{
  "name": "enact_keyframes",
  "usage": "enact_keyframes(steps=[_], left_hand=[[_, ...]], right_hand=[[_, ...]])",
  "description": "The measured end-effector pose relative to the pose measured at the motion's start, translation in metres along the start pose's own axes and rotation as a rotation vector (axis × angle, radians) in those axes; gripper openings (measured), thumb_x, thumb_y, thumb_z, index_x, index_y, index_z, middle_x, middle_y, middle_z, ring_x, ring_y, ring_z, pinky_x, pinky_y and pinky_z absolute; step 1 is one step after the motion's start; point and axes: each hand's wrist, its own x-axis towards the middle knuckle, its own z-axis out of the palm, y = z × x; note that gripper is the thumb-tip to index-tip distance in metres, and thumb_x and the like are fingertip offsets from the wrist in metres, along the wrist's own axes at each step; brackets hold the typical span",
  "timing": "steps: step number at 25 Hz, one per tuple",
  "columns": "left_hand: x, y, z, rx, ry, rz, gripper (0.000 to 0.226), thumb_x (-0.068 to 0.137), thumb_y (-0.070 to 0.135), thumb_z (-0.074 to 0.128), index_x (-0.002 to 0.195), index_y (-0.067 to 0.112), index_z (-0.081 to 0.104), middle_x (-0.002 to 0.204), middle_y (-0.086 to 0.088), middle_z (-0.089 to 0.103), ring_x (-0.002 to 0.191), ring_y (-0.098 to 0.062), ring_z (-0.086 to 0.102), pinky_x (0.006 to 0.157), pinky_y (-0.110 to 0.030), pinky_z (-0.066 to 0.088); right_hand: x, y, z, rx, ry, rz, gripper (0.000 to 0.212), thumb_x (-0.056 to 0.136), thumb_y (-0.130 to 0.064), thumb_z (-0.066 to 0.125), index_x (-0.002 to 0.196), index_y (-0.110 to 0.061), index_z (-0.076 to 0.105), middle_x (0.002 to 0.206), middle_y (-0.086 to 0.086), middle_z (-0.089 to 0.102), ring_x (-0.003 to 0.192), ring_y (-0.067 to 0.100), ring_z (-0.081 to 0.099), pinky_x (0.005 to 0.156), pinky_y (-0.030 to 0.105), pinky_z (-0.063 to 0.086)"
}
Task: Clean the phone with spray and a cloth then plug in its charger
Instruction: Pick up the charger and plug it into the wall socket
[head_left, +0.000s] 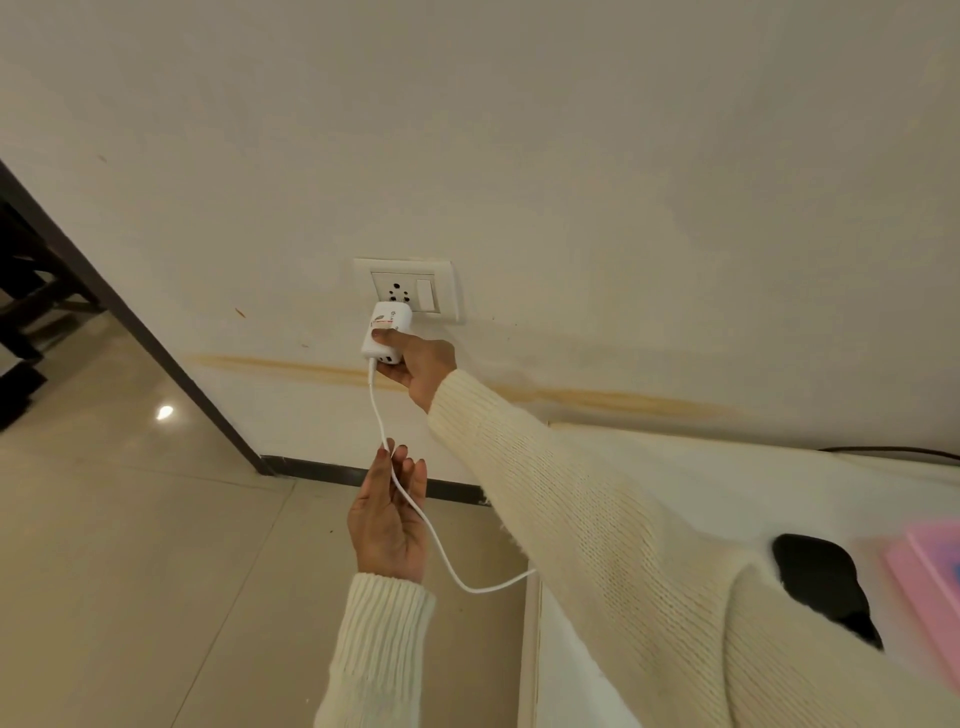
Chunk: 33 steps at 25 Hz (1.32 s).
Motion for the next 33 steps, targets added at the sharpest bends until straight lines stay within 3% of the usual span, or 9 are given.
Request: enact_keyframes(steps=[11,33], left_hand=[[-0.001,0.001,0.007,0.009,-0.016,0.022,0.018,0.085,0.012,0.062,0.1,0.003,0.067,0.081,-0.005,0.072,0.07,-0.01,0.069,0.062,-0.022,0.056],[0.005,0.005,0.009,0.006,-0.004,0.051,0.023,0.085,0.011,0.064,0.105,0.0,0.065,0.082,-0.006,0.071,0.069,-0.011,0.067,0.065,-0.024,0.057]], right_hand=[[-0.008,-0.01,0.0,-0.035,0.02,-0.006,0.044,0.07,0.0,0.077,0.108,0.009,0.055,0.116,0.025,0.061,0.084,0.031,0.063,0.069,0.035,0.055],[-0.001,-0.019,0.016,-0.027,0.123,-0.051,0.057,0.071,0.0,0.077,0.121,0.006,0.051,0.119,0.024,0.057,0.1,0.038,0.062,0.081,0.048,0.056]])
